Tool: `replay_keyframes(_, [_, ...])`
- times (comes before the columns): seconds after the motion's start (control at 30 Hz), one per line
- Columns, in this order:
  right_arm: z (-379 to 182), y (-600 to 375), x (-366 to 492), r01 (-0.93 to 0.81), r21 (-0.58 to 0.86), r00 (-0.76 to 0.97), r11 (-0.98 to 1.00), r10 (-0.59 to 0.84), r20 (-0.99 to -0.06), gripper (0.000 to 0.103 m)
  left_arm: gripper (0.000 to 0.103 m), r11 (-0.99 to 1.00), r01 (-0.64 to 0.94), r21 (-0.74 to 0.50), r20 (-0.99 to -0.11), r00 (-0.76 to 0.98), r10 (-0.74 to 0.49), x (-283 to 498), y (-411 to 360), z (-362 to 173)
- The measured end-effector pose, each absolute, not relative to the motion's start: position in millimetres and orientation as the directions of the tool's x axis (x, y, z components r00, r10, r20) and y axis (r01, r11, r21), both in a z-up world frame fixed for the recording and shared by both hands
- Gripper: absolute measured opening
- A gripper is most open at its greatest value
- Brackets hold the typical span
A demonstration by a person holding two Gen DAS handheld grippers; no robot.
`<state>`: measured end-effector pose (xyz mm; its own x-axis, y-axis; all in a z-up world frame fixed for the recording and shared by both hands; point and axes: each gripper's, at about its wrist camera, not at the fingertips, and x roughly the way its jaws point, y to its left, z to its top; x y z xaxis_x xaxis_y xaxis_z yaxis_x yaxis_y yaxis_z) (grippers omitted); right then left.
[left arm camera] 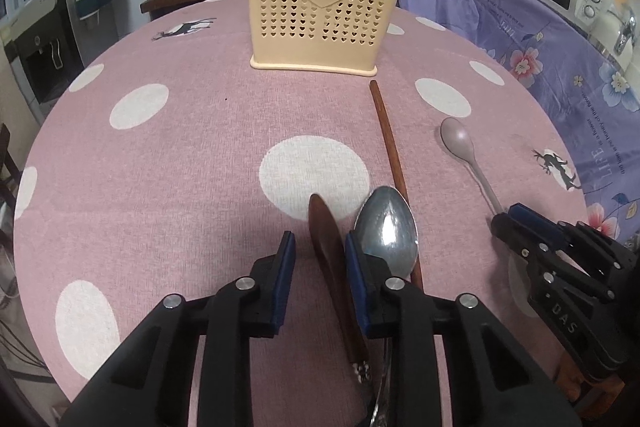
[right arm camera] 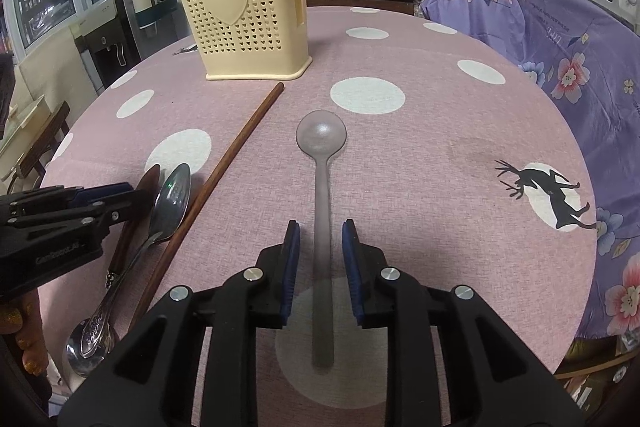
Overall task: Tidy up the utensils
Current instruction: 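Lift both held spoons upright and carry them toward the utensil holder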
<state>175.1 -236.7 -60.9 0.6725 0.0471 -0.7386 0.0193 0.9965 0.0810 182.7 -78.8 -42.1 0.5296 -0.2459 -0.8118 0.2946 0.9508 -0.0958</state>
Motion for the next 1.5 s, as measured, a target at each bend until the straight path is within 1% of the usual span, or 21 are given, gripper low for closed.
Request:
replay_keyframes(0.07, [-60,-237,176,0.025,0.084,0.672,0.996,0.045,-0.739,0.023,0.02,0.953,0.292,-0.079,-0.811,0.537,-0.232,187,-81,-43])
replay_keyframes(0.3, [-57,-242,182,0.035,0.096,0.67,0.995,0.048,-0.741,0.025,0.018,0.952,0.296,-0.083,-0.807,0.541,-0.238,190,-86,-43])
replay_keyframes(0.37, [-54,-244,186,0.035,0.104,0.671,0.994,0.054,-0.739,0.026,0.018,0.952,0.293,-0.092,-0.804,0.542,-0.245,191,-84,-43])
replay_keyframes(0.43, [-52,-245,193,0.027,0.121,0.668,0.992,0.072,-0.741,0.037,0.018,0.951,0.292,-0.099,-0.804,0.54,-0.249,191,-84,-43])
replay_keyframes(0.5, [-52,-242,203,0.004,0.12,0.653,0.993,0.088,-0.752,0.043,0.018,0.951,0.289,-0.108,-0.803,0.538,-0.255,192,-83,-43])
replay_keyframes(0.6, [-52,-236,220,-0.012,0.077,0.645,0.997,0.067,-0.761,0.043,0.017,0.95,0.288,-0.117,-0.803,0.535,-0.261,193,-83,-43])
replay_keyframes(0.8, [-57,-236,252,-0.017,0.086,0.603,0.996,0.079,-0.794,0.043,0.017,0.95,0.285,-0.126,-0.801,0.535,-0.267,193,-81,-43])
replay_keyframes(1.0, [-58,-229,267,-0.019,0.026,0.603,0.999,0.032,-0.797,0.043,0.017,0.95,0.285,-0.128,-0.801,0.535,-0.268,193,-82,-42])
replay_keyframes(1.07, [-59,-225,267,-0.024,0.002,0.608,1.0,0.016,-0.794,0.042,0.017,0.95,0.285,-0.128,-0.801,0.535,-0.268,193,-82,-42])
replay_keyframes(1.13, [-58,-224,266,-0.033,0.004,0.608,0.999,0.023,-0.793,0.037,0.017,0.95,0.285,-0.128,-0.801,0.536,-0.268,193,-81,-42])
replay_keyframes(1.23, [-58,-223,266,-0.034,0.003,0.608,0.999,0.023,-0.794,0.037,0.017,0.951,0.285,-0.124,-0.8,0.538,-0.266,193,-82,-42])
replay_keyframes(1.33, [-57,-227,266,-0.034,0.033,0.61,0.999,0.047,-0.791,0.037,0.017,0.95,0.283,-0.13,-0.8,0.536,-0.269,194,-81,-42])
replay_keyframes(1.5, [-45,-235,259,-0.03,0.078,0.641,0.996,0.079,-0.763,0.037,0.017,0.948,0.28,-0.151,-0.785,0.549,-0.287,196,-77,-37])
